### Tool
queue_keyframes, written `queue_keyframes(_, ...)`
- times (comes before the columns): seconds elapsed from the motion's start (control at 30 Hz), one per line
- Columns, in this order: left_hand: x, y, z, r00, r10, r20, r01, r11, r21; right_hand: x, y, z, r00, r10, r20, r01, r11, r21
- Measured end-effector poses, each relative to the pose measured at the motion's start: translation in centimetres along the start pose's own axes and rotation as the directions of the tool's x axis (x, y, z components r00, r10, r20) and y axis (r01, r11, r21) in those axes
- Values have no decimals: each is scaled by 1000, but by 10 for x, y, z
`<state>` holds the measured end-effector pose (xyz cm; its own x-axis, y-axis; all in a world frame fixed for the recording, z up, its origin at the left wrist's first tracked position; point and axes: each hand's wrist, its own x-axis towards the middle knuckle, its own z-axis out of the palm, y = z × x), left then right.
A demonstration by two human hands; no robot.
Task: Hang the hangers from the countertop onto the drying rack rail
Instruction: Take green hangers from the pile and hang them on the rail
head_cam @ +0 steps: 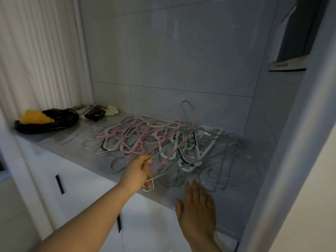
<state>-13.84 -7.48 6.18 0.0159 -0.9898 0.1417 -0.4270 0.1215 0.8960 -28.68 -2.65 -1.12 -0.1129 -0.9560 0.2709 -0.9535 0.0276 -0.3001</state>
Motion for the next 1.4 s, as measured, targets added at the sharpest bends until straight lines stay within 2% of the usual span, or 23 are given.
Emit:
queue_keyframes(0.1, -13, 2, -14, 999, -4, -44, 3, 999, -42, -3, 1, -3, 999, -34, 1, 34, 998, 47)
queue_keyframes(0.2, -29, 6, -33, 995, 44, -91, -45, 999, -3, -8, -7, -16, 999, -44, -22, 47, 989, 140)
queue_keyframes(0.3, -51, 12, -60, 989, 88, -121, -81, 995, 62, -11, -24, -35, 987, -75, -140, 107, 966, 237)
queue_keyframes(0.37, -70, 14, -80, 984, 100, -149, -86, 992, 96, -13, -45, -53, 968, -42, -246, 148, 891, 430)
queue_keyframes(0.43, -94, 14, -104, 976, 109, -188, -83, 986, 142, -20, -71, -71, 990, -21, -140, 107, 761, 640)
queue_keyframes(0.5, -127, 12, -134, 960, 125, -252, -73, 976, 208, -31, -97, -84, 986, -35, -162, 144, 665, 732)
queue_keyframes(0.63, -222, 6, -206, 915, 119, -385, -25, 970, 241, -71, -160, -102, 938, -83, -337, 295, 701, 649)
queue_keyframes(0.73, -309, 6, -260, 875, 54, -480, 53, 977, 207, -105, -214, -117, 882, -198, -427, 420, 741, 524)
queue_keyframes(0.8, -370, 6, -291, 838, 11, -546, 121, 971, 206, -131, -253, -125, 861, -326, -391, 488, 745, 454)
queue_keyframes(0.87, -430, 7, -316, 786, -32, -617, 186, 965, 186, -157, -292, -127, 838, -461, -293, 546, 727, 417)
queue_keyframes(0.97, -520, 7, -347, 717, -83, -692, 300, 933, 198, -215, -352, -125, 719, -676, -162, 673, 617, 409)
queue_keyframes(1.07, -606, 8, -375, 602, -165, -781, 464, 869, 174, -283, -408, -118, 562, -821, -103, 753, 455, 476)
queue_keyframes(1.17, -679, 12, -392, 498, -238, -834, 653, 735, 180, -356, -467, -117, 409, -904, -123, 794, 286, 537)
queue_keyframes(1.3, -754, 18, -407, 371, -220, -902, 822, 530, 209, -470, -543, -131, 111, -975, -193, 840, -12, 543)
queue_keyframes(1.4, -807, 17, -427, 199, -156, -967, 889, 445, 111, -557, -590, -146, -70, -961, -269, 833, -205, 515)
